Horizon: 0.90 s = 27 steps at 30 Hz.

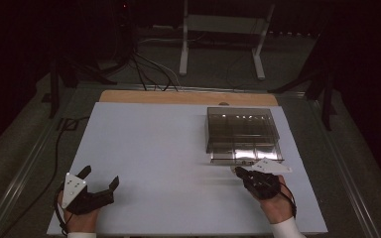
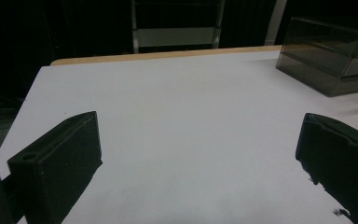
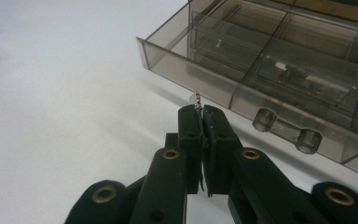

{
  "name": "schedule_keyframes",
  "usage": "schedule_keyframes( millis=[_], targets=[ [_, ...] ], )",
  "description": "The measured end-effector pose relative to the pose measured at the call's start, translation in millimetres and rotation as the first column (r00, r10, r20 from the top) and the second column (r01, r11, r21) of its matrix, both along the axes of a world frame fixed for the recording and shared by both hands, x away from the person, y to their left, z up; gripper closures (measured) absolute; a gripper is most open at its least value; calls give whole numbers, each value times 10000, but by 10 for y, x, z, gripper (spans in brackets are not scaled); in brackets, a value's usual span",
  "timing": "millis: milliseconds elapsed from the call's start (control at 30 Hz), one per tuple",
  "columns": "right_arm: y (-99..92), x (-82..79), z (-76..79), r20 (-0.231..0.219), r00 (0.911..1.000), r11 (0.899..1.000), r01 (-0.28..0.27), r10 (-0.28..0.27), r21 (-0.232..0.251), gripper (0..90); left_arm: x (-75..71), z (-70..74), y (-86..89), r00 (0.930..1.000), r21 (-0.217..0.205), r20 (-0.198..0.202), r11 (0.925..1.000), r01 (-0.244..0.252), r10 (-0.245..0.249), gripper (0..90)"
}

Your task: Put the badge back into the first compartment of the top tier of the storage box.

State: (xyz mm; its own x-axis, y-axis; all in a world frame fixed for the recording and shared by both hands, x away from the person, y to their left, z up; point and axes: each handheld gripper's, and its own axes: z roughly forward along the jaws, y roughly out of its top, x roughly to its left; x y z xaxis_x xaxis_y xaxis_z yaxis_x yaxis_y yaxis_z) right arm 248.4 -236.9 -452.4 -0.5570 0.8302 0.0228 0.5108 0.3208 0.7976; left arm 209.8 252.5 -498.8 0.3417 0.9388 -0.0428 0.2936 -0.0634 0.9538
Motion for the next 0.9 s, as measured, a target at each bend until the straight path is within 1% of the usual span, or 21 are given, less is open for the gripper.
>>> schedule_keyframes(
  millis=[533,900],
  targets=[
    [30,-15,83,183,9998,10000,-56,55,61,875,0,1,0,10000,-6,8,10000,10,-10,11],
    [37,-5,130,190,9998,9996,-75,70,274,875,0,0,-1,10000,4,-2,10000,2,-2,11]
  ],
)
